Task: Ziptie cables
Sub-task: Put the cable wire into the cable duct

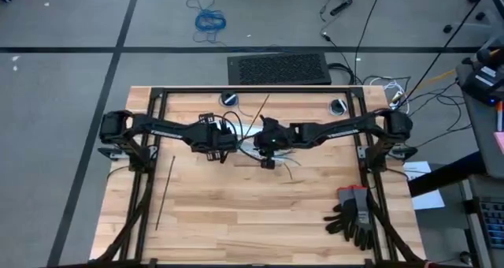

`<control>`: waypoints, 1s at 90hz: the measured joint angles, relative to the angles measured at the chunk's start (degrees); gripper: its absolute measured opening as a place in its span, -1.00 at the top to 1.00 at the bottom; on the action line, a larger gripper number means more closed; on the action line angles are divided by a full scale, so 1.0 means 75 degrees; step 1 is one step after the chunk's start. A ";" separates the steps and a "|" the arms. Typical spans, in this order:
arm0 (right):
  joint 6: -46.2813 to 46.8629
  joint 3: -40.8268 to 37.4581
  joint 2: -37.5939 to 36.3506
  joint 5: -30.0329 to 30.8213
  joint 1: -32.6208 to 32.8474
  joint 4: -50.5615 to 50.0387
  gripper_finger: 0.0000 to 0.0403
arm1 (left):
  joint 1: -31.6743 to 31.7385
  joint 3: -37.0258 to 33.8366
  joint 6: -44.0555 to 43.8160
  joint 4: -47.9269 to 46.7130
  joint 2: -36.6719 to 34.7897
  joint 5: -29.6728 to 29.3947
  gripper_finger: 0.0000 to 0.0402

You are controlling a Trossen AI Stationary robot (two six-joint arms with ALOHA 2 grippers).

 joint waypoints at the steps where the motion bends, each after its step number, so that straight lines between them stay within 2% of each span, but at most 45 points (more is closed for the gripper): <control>1: 0.0000 0.0000 0.0029 0.0002 -0.0008 0.0043 0.69 | 0.0010 -0.0030 0.0000 -0.0009 0.0001 0.0000 0.24; 12: 0.0001 0.0000 0.0337 0.0000 -0.0018 0.0394 0.95 | 0.0162 -0.0371 -0.0011 -0.0033 0.0008 0.0015 0.24; 21: 0.0070 0.0000 0.0565 -0.0007 -0.0053 0.0515 0.97 | 0.0275 -0.0637 -0.0202 0.0059 0.0011 0.0085 0.24; 35: 0.0165 0.0000 0.0836 -0.0198 -0.0056 0.0177 0.99 | 0.0245 -0.0841 -0.0801 0.0104 0.0008 0.0642 0.24; 48: 0.0101 0.0001 0.0957 -0.0536 -0.0055 -0.0268 1.00 | -0.0204 -0.0832 -0.1429 0.0521 -0.0001 0.1330 0.24; 64: 0.0074 0.0000 0.0959 -0.1002 0.0283 -0.1394 1.00 | -0.1271 -0.0531 -0.2468 0.0714 0.0014 0.2274 0.24; 73: 0.0073 0.0000 0.0945 -0.1094 0.0720 -0.1733 1.00 | -0.1942 -0.0127 -0.2893 0.0479 0.0000 0.2234 0.24; 90: 0.0008 0.0000 0.0927 -0.1227 0.1358 -0.1804 1.00 | -0.2671 0.0447 -0.3555 -0.0822 -0.0047 0.1439 0.24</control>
